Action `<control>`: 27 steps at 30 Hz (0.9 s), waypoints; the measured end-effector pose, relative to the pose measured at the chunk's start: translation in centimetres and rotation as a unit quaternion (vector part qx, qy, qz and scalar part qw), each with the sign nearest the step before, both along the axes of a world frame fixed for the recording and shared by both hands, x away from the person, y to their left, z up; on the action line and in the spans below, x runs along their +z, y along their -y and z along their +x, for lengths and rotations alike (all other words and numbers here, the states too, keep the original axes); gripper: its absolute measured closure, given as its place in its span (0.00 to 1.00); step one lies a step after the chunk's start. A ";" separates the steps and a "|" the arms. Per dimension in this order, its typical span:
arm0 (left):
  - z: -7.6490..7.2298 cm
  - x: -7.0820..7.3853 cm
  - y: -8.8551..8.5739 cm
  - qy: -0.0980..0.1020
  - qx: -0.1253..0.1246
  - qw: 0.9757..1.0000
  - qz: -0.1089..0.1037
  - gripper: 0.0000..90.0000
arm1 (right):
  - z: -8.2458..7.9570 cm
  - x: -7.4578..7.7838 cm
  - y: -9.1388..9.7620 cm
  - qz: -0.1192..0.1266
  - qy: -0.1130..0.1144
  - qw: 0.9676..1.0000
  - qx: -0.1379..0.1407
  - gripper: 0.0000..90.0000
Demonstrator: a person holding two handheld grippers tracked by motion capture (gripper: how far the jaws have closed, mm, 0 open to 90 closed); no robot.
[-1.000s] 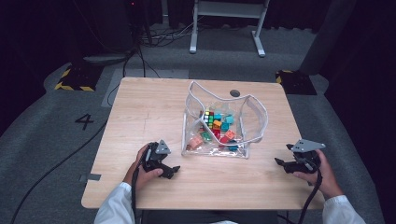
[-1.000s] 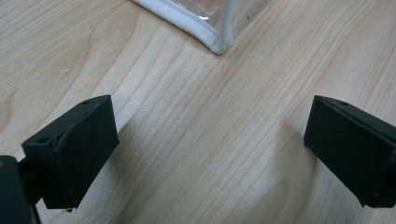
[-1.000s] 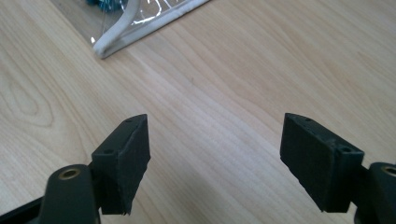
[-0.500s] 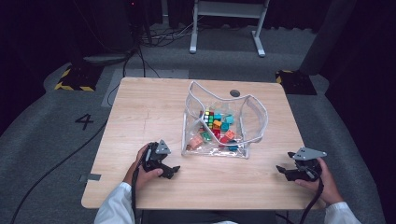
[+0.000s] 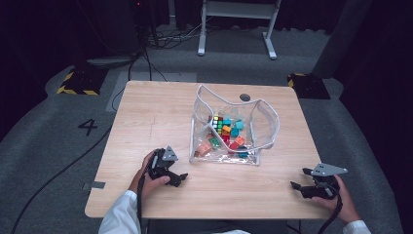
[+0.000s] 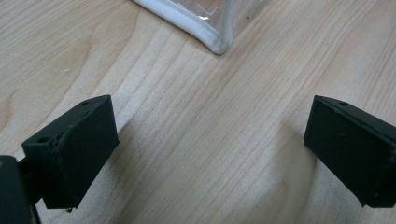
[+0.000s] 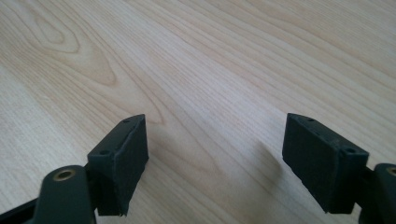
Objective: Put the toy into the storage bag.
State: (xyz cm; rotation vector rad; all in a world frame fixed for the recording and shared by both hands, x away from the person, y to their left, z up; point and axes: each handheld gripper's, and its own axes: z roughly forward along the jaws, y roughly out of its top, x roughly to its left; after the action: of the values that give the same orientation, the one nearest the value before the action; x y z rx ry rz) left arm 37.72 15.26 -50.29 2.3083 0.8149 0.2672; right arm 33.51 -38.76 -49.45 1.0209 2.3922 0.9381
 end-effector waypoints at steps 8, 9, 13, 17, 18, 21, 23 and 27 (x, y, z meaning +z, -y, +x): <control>0.0 0.0 0.0 0.000 0.000 1.000 0.000 0.03 | -1.3 -0.7 1.2 0.040 0.003 0.999 -0.022 0.22; 0.0 0.0 0.0 0.000 0.000 1.000 -0.001 0.03 | -1.4 -0.8 1.4 0.039 0.004 0.999 -0.024 0.21; 0.0 -0.1 0.1 0.000 0.000 1.000 -0.003 0.02 | -1.7 -0.8 1.5 0.043 0.005 0.998 -0.039 0.21; 0.2 0.0 0.1 -0.001 -0.002 1.000 0.000 0.02 | -1.8 -0.8 1.8 0.046 0.000 0.998 -0.045 0.21; 0.2 0.0 0.1 -0.001 -0.002 1.000 0.000 0.01 | -1.8 -0.8 1.8 0.046 0.000 0.998 -0.046 0.21; 0.2 0.0 0.1 -0.001 -0.002 1.000 0.000 0.01 | -1.8 -0.8 1.8 0.046 0.000 0.998 -0.046 0.20; 0.2 0.0 0.1 -0.001 -0.002 1.000 0.000 0.01 | -1.8 -0.9 1.7 0.046 0.000 0.998 -0.046 0.20; 0.2 0.0 0.1 0.000 -0.002 1.000 0.000 0.01 | -1.8 -0.9 1.7 0.046 0.000 0.998 -0.046 0.20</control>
State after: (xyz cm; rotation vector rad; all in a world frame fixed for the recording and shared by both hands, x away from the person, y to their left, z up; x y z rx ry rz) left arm 37.89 15.15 -50.31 2.3103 0.8114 0.2651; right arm 31.70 -40.50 -50.31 1.1532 2.2987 1.0230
